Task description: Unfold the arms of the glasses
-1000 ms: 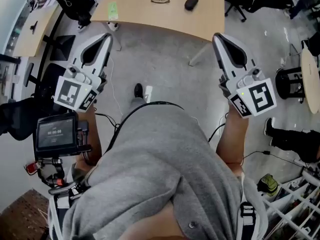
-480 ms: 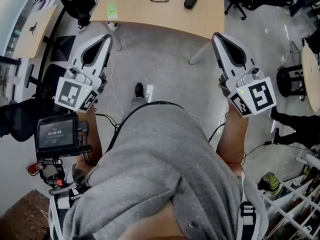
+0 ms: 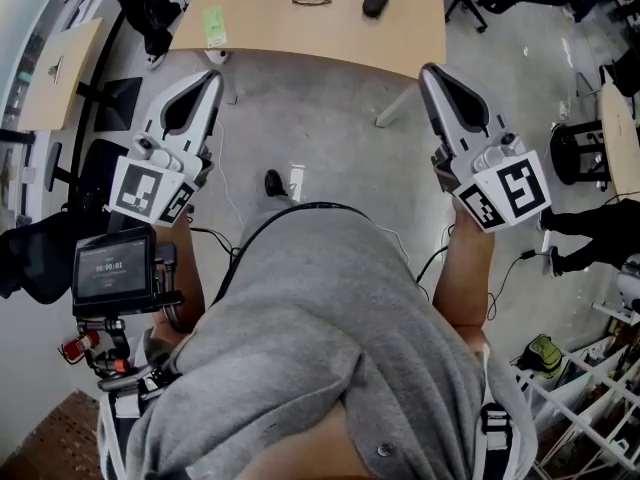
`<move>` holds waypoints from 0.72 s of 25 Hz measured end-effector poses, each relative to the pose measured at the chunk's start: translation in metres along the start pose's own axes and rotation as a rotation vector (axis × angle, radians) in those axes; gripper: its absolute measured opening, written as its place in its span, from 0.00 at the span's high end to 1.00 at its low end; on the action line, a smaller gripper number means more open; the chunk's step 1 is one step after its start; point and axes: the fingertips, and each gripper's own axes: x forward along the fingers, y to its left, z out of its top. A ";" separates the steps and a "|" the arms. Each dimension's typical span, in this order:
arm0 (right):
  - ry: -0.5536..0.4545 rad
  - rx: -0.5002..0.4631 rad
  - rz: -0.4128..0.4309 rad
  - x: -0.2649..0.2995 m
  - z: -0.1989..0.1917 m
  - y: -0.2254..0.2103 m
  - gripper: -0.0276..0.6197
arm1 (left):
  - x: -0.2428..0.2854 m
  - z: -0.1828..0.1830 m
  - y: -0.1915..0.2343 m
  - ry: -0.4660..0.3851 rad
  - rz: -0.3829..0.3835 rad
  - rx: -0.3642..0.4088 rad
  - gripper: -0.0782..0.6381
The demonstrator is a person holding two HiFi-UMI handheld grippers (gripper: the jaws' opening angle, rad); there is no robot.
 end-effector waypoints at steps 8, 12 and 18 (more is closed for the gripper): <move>0.007 0.012 -0.071 0.056 0.000 -0.034 0.95 | 0.044 -0.008 0.064 -0.014 -0.054 -0.010 0.88; 0.026 0.010 -0.103 0.115 -0.005 -0.047 0.95 | 0.065 -0.024 0.126 -0.028 -0.079 -0.025 0.88; 0.029 -0.001 -0.149 0.150 -0.008 -0.059 0.95 | 0.089 -0.041 0.167 -0.036 -0.121 -0.038 0.88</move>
